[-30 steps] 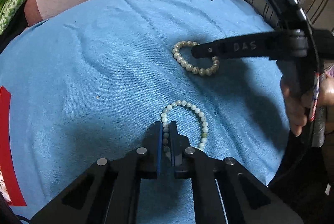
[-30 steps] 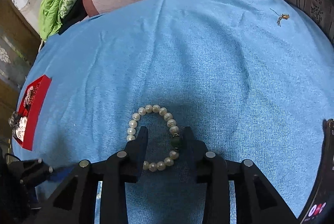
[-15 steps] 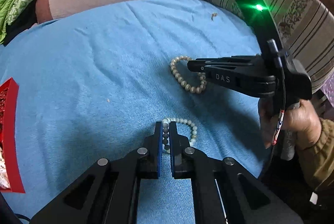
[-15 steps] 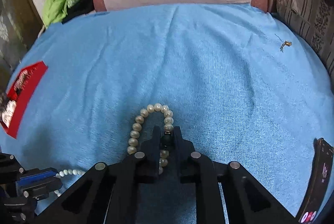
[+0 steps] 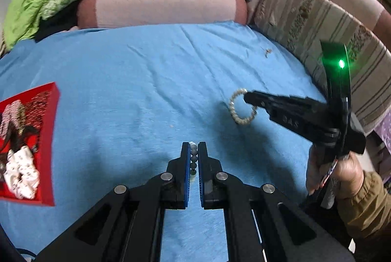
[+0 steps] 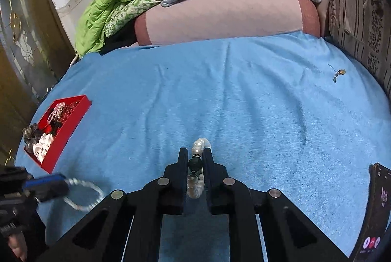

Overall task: Organize jewelry
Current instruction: 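Carry both bead bracelets over the red tray and open both tools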

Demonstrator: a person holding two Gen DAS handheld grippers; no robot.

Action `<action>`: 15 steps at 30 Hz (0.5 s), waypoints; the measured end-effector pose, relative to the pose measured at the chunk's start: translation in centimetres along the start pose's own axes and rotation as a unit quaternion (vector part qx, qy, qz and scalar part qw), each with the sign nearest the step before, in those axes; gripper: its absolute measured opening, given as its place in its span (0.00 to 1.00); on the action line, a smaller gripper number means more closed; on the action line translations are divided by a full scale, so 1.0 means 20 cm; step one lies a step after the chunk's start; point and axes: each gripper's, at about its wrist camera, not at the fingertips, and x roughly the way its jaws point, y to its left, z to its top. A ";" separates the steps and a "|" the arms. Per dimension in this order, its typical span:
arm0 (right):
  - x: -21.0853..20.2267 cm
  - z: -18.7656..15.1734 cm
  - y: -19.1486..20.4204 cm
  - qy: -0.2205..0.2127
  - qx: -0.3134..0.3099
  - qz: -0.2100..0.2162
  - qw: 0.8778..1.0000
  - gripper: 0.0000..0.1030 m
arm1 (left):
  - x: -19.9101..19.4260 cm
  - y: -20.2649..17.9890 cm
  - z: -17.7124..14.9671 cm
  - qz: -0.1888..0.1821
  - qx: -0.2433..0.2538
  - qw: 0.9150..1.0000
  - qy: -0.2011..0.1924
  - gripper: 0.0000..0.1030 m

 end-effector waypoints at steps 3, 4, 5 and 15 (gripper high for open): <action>-0.02 -0.01 0.05 -0.001 -0.002 0.002 1.000 0.13 | -0.07 0.07 0.01 0.013 -0.017 1.000 -0.012 0.05; -0.03 -0.01 0.06 -0.002 -0.004 0.003 1.000 0.13 | -0.10 0.10 0.01 0.019 -0.024 0.999 -0.017 0.05; -0.03 0.00 0.08 -0.003 -0.007 0.004 1.000 0.13 | -0.12 0.13 0.00 0.023 -0.029 0.999 -0.020 0.05; -0.10 0.10 0.40 -0.012 -0.047 0.045 0.998 0.13 | -0.36 0.45 -0.03 0.086 -0.071 0.992 -0.054 0.05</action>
